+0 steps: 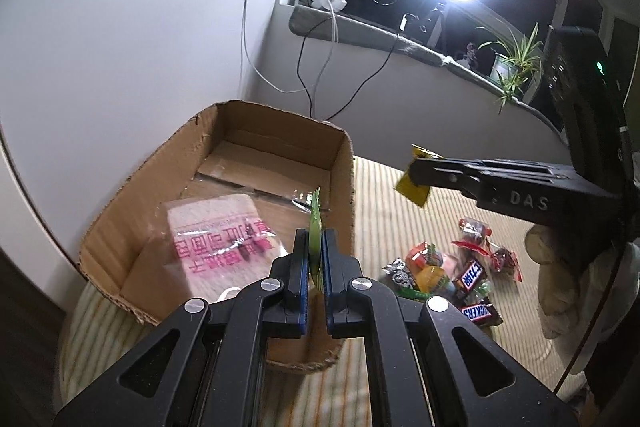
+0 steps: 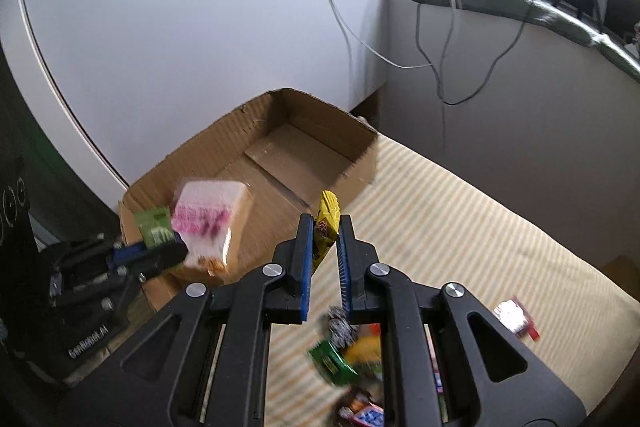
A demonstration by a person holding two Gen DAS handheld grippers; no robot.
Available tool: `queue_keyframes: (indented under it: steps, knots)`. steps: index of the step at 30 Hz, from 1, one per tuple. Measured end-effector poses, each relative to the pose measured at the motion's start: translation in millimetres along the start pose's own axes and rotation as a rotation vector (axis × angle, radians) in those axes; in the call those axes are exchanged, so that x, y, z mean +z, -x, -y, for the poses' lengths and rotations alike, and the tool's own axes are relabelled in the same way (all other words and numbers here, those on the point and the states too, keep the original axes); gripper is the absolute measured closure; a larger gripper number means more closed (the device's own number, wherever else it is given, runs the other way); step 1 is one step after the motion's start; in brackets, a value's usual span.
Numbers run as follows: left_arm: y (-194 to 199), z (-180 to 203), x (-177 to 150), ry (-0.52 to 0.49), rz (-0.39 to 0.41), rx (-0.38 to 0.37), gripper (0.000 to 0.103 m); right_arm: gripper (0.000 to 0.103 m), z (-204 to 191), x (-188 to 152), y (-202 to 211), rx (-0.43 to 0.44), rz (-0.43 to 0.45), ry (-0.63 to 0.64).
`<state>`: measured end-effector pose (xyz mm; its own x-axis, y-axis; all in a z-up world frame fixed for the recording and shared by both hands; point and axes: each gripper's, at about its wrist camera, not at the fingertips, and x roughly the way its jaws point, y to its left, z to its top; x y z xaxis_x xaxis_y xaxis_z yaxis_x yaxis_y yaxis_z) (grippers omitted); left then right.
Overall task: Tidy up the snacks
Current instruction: 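Carry both candies into the box and open both grippers, then move both grippers back over the snack pile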
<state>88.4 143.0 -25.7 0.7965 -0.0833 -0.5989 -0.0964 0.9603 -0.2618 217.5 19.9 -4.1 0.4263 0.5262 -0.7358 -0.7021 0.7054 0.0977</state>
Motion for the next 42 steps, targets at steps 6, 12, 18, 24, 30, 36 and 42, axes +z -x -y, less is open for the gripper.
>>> queue_keyframes:
  steps: [6, 12, 18, 24, 30, 36, 42]
  knots:
    - [-5, -6, 3, 0.003, -0.002, 0.004, 0.098, 0.092, -10, 15, -22, 0.027, -0.009, 0.003]
    - [-11, -10, 6, 0.013, -0.007, 0.002, 0.098, 0.092, -20, 28, -44, 0.053, -0.024, 0.013]
    - [-18, -10, 5, 0.009, -0.025, 0.0, 0.098, 0.092, -29, 28, -68, 0.064, -0.064, 0.031]
    - [-24, -9, 5, 0.008, -0.039, -0.008, 0.098, 0.091, -29, 26, -77, 0.074, -0.084, 0.026]
    - [-25, -9, 5, 0.012, -0.041, -0.001, 0.089, 0.08, -27, 27, -81, 0.07, -0.096, 0.027]
    - [-22, -9, 4, 0.012, -0.039, 0.007, 0.073, 0.032, -22, 27, -71, 0.041, -0.051, 0.011]
    - [-18, -9, 3, 0.017, -0.033, 0.011, 0.059, 0.027, -20, 29, -58, 0.015, -0.035, 0.022]
